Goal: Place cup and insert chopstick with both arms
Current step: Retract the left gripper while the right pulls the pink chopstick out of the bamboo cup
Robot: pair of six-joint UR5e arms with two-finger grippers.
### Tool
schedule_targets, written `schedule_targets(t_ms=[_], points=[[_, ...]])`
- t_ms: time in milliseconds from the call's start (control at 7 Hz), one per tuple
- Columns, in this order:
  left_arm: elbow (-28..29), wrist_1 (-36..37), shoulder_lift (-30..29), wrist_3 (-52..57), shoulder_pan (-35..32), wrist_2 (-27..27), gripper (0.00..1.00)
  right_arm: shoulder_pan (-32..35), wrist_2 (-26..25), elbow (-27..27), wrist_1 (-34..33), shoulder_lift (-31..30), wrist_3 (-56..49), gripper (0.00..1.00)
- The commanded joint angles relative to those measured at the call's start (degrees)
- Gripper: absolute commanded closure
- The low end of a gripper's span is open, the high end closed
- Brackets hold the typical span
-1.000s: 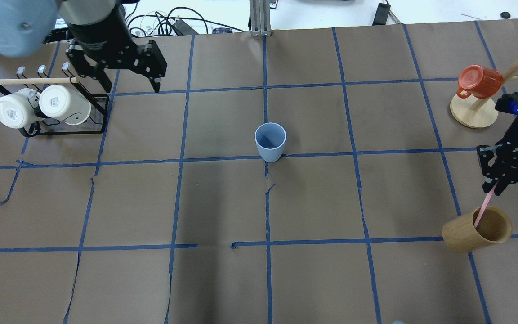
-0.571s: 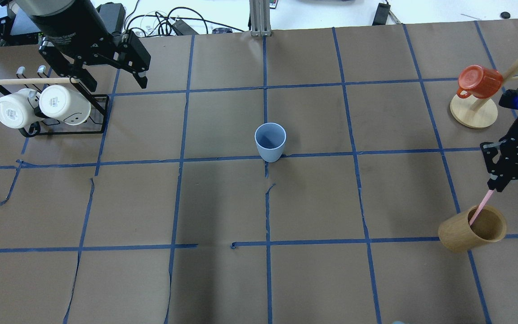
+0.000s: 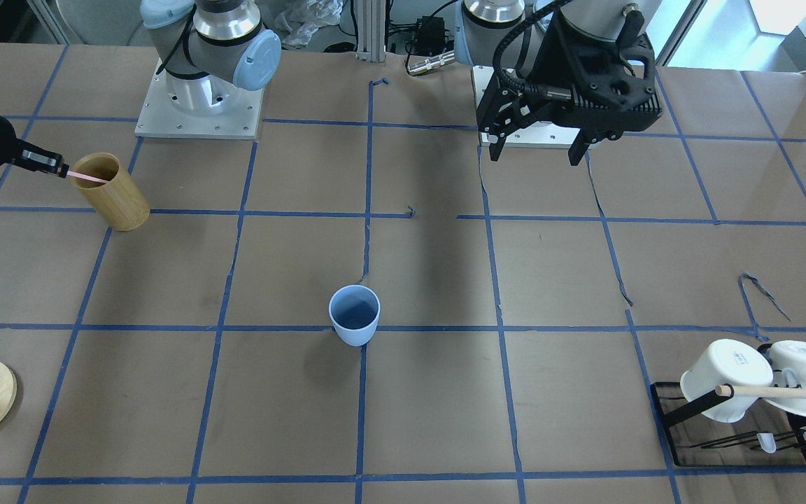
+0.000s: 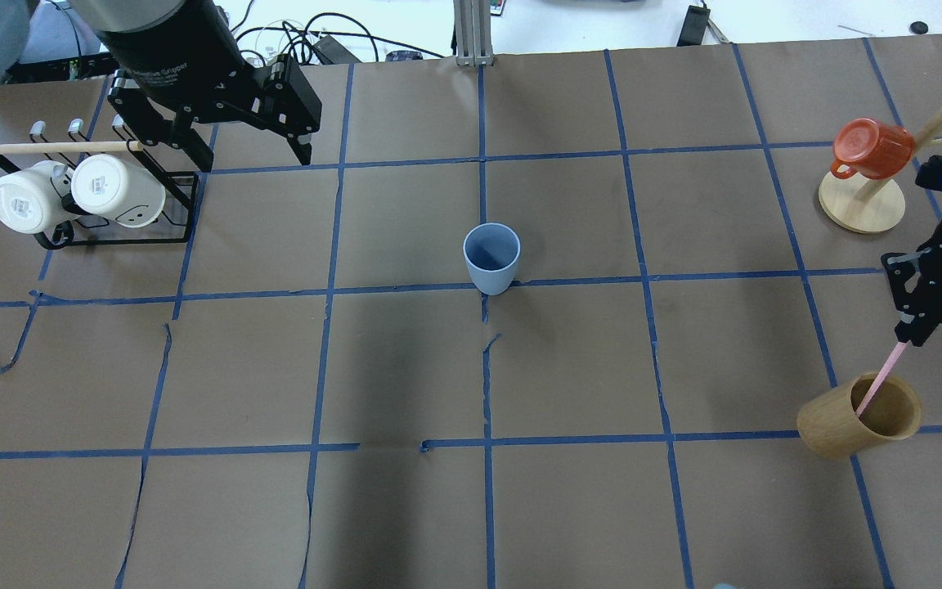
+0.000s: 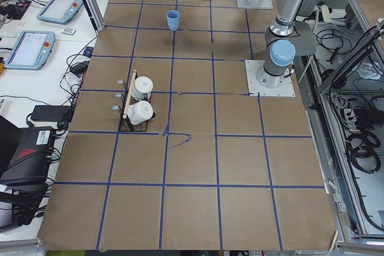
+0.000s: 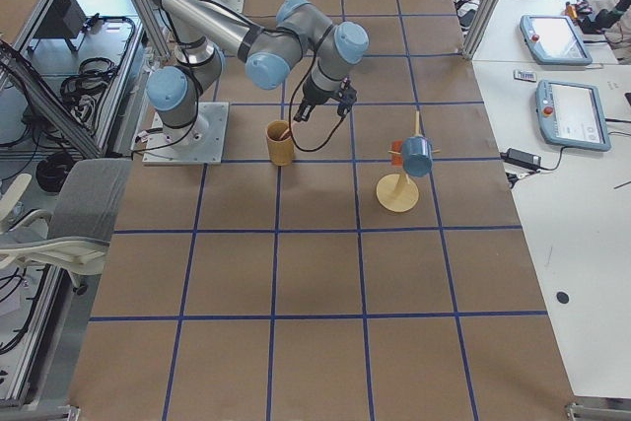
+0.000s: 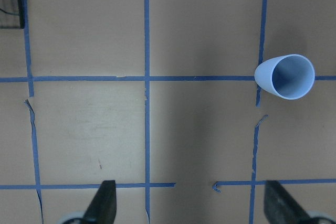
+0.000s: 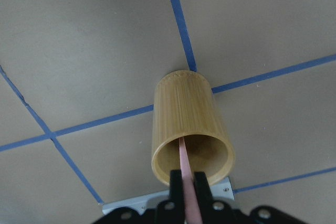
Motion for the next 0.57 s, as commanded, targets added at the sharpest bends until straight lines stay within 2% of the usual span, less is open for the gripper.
schedule_targets(t_ms=[0, 286, 429], points=[[-0.2, 2.2, 0.7, -0.1, 0.5, -0.5, 0.00, 0.1, 0.0, -8.2, 6.6, -0.1, -0.1, 0.93], [-0.2, 1.3, 1.4, -0.2, 0.6, 0.1, 0.00, 1.0, 0.7, -16.8, 9.9, -0.3, -0.3, 0.93], [-0.2, 1.3, 1.5, -0.2, 0.7, 0.1, 0.00, 3.4, 4.5, -21.4, 9.8, 0.0, 0.1, 0.93]])
